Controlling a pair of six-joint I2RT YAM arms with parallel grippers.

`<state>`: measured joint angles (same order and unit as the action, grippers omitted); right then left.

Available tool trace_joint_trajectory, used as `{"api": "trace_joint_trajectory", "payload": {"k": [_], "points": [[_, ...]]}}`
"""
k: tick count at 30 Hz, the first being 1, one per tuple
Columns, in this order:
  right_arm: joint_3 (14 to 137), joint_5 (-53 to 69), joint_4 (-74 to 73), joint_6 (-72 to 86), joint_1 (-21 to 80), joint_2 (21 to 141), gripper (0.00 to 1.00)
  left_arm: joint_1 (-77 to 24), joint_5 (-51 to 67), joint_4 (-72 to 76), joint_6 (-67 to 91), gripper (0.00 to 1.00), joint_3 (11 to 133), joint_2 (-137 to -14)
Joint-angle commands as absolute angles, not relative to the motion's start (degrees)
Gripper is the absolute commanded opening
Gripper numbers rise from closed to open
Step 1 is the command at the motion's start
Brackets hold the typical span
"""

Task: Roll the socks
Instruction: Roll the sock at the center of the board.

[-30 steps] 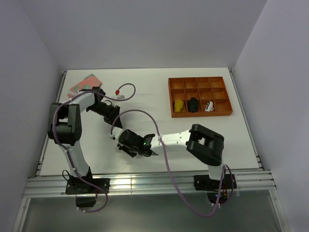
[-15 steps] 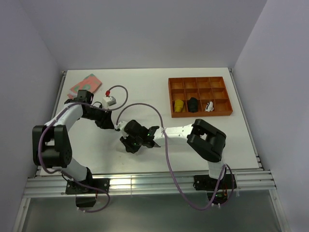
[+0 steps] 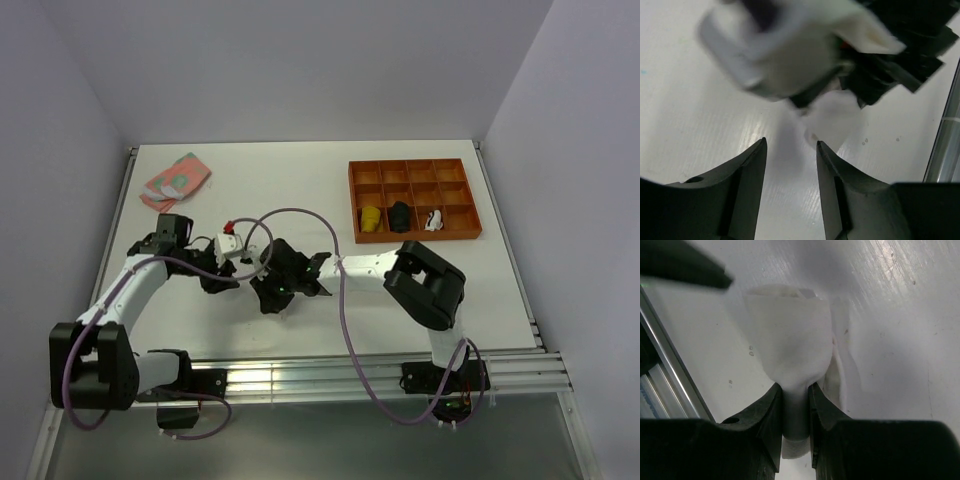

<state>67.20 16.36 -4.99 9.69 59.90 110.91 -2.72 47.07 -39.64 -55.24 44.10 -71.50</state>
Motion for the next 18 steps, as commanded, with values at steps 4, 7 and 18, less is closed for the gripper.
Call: {"api": "trace_joint_trajectory", "payload": {"k": [4,7,18], "points": [[66.9,14.9,-13.6,9.4,59.0,117.0,0.07,-9.8,44.1,-32.9,-59.1,0.51,37.0,-63.9],[67.5,15.6,-14.2,9.3,58.8,117.3,0.07,-12.0,42.6,-31.4,-59.4,0.52,35.8,-63.5],[69.6,20.4,-16.6,8.7,56.8,119.0,0.07,-17.0,40.3,-28.1,-61.7,0.54,32.3,-64.4]]}}
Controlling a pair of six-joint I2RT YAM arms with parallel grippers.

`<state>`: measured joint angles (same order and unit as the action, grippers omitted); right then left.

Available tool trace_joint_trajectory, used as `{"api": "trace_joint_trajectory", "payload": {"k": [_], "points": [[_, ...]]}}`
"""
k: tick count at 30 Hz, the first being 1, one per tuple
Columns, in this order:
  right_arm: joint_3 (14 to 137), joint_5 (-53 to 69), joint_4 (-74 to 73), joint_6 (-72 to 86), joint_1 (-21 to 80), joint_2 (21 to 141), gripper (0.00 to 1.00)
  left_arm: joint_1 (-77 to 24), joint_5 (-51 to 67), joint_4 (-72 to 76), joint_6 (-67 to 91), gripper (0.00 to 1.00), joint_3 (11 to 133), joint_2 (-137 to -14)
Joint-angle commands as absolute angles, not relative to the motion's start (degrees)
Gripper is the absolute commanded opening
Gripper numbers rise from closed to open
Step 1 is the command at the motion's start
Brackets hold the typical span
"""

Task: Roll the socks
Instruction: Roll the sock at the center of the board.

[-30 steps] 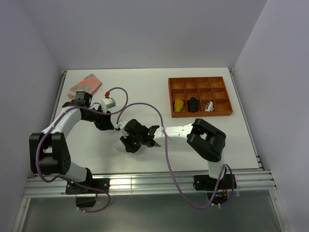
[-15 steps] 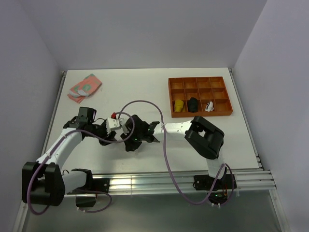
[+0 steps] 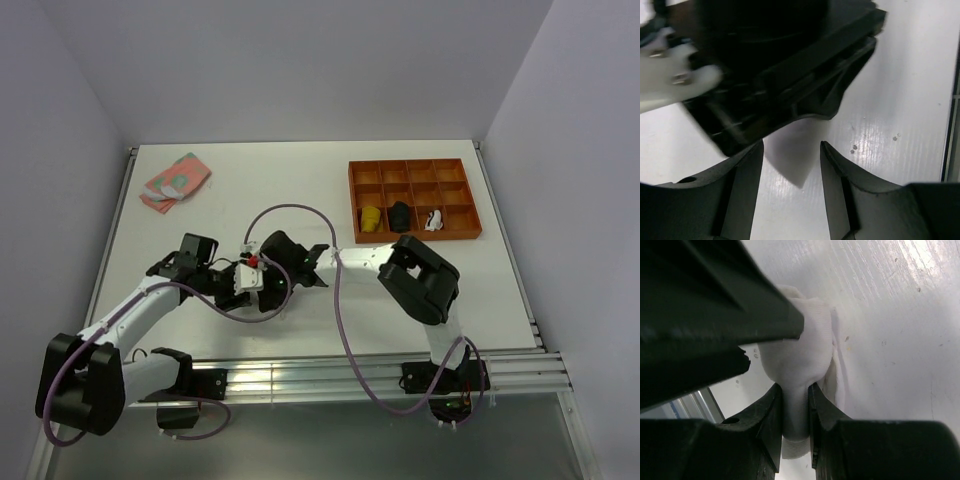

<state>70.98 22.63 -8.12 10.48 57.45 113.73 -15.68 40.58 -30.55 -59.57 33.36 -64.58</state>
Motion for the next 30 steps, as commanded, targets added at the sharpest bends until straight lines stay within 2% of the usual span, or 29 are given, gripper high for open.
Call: {"api": "trace_joint_trajectory", "payload": {"k": [1,30], "points": [[69.8,20.7,-17.3,8.6,56.6,119.2,0.08,-17.9,40.3,-28.0,-61.6,0.54,32.1,-64.6],[73.3,27.6,-20.9,8.1,53.9,121.9,0.09,-25.8,35.6,-21.2,-61.2,0.53,28.0,-73.0]]}}
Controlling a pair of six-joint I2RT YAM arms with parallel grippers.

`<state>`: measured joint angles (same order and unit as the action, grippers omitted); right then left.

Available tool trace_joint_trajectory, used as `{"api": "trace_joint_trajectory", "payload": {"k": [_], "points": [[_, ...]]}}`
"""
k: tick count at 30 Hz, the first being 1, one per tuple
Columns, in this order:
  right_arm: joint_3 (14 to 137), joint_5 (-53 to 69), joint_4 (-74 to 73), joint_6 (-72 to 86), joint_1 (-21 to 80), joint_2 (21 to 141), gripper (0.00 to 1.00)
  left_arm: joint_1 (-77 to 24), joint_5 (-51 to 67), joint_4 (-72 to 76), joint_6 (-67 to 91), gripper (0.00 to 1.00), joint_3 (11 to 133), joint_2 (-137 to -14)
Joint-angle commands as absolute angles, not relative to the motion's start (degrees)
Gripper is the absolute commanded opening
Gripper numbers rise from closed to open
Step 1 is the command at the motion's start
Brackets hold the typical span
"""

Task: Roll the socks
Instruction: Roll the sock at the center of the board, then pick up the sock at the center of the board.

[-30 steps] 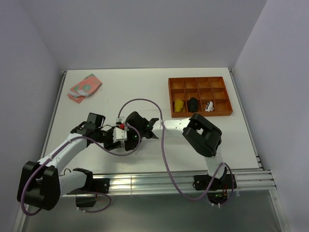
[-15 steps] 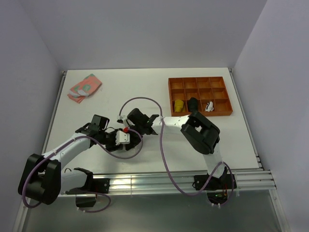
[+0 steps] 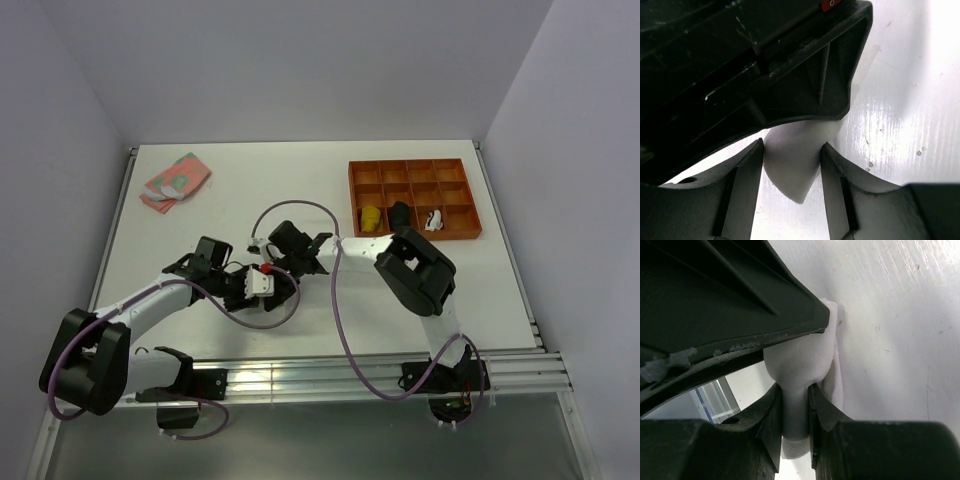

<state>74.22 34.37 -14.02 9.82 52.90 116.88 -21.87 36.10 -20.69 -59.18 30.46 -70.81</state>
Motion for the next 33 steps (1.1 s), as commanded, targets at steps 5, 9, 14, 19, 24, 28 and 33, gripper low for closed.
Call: {"api": "trace_joint_trajectory", "payload": {"k": [5,9,14,19,24,28,33], "points": [[73.8,27.3,-20.9,8.4,53.6,121.8,0.09,-26.5,35.2,-21.9,-61.1,0.50,28.7,-73.8],[74.4,26.3,-20.7,9.8,53.6,121.3,0.11,-27.1,36.2,-26.0,-61.3,0.30,31.8,-77.5],[72.8,25.4,-18.6,11.7,53.5,119.5,0.20,-27.3,37.7,-30.7,-61.8,0.03,35.2,-82.3],[71.9,22.6,-18.4,13.6,53.5,118.4,0.24,-27.4,38.1,-33.6,-62.8,0.00,36.6,-83.6],[71.6,20.4,-18.7,15.5,53.3,117.8,0.27,-27.6,38.9,-36.5,-63.0,0.00,38.1,-83.2],[71.1,15.8,-19.6,16.1,53.5,117.6,0.36,-28.4,38.5,-36.2,-61.8,0.00,38.1,-82.8],[72.9,10.9,-22.1,17.5,54.3,118.5,0.42,-28.6,39.5,-36.9,-61.3,0.00,38.1,-82.8]]}}
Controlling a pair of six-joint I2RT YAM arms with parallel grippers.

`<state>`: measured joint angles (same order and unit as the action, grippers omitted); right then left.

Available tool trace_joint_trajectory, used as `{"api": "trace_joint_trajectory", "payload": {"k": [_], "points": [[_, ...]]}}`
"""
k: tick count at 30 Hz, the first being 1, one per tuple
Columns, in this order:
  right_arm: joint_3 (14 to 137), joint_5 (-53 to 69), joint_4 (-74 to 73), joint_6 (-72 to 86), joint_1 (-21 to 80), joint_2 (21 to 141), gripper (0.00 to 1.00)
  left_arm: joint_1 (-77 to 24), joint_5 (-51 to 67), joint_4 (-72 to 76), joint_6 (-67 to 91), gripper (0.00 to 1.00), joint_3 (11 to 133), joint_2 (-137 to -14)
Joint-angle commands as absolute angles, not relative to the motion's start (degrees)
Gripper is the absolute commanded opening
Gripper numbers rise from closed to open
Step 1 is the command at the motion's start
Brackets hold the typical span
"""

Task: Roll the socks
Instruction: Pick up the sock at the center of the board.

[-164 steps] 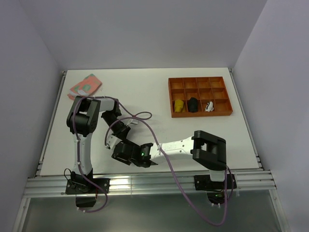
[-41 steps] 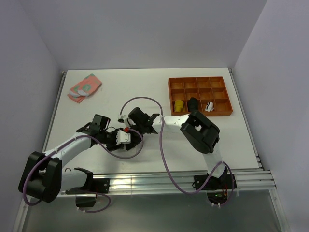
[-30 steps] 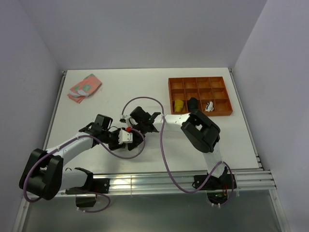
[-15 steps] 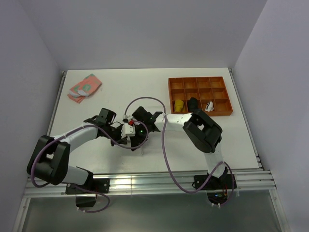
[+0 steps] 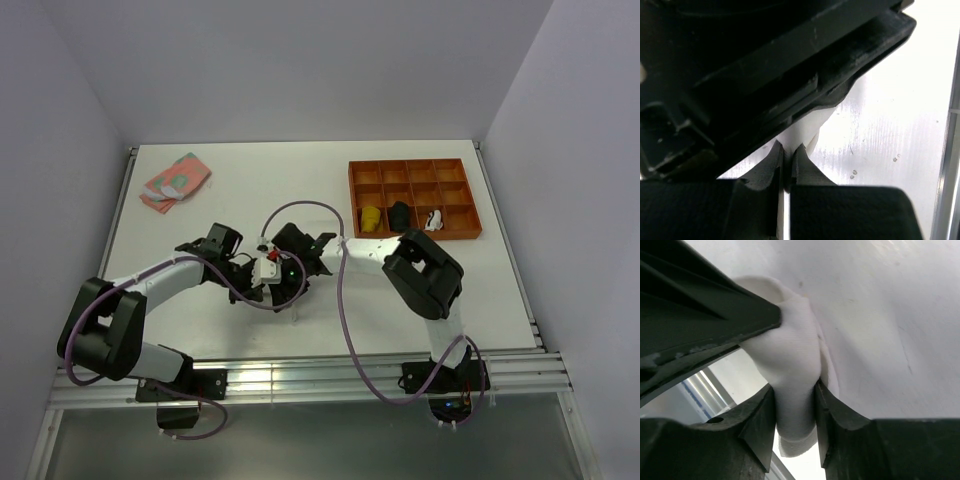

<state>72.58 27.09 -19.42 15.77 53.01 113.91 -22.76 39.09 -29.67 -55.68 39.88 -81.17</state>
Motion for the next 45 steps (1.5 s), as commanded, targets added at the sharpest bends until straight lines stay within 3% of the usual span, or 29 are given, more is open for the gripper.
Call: {"api": "trace_joint_trajectory", "payload": {"k": [1,14,19,21,23,26,29,36,45], "points": [[73.1,9.5,-22.2,17.8,54.7,118.7,0.42,-28.6,39.8,-36.7,-61.2,0.00,38.0,-82.6],[74.7,2.5,-23.9,19.3,56.0,120.2,0.53,-28.9,39.7,-36.8,-59.8,0.00,38.1,-81.7],[76.1,3.7,-24.5,19.2,56.3,122.4,0.52,-29.4,39.8,-36.8,-59.3,0.00,38.3,-82.4],[76.3,4.0,-24.3,19.5,56.5,123.2,0.36,-29.5,40.3,-36.5,-58.7,0.00,38.5,-82.0],[75.6,4.4,-23.8,19.9,56.5,123.4,0.12,-29.4,40.4,-36.3,-58.1,0.01,38.8,-81.7],[74.1,5.3,-22.4,20.5,56.5,123.3,0.01,-29.4,40.4,-35.8,-56.5,0.01,39.7,-81.9],[71.9,5.5,-21.5,20.8,56.7,122.7,0.00,-29.4,40.1,-34.6,-53.3,0.02,41.1,-82.2],[67.6,5.6,-18.4,22.0,56.6,120.2,0.00,-27.5,43.4,-36.9,-48.0,0.22,47.1,-79.2],[65.7,5.6,-16.1,24.3,55.2,117.7,0.00,-22.6,51.4,-47.1,-45.9,0.22,58.5,-77.3]]}}
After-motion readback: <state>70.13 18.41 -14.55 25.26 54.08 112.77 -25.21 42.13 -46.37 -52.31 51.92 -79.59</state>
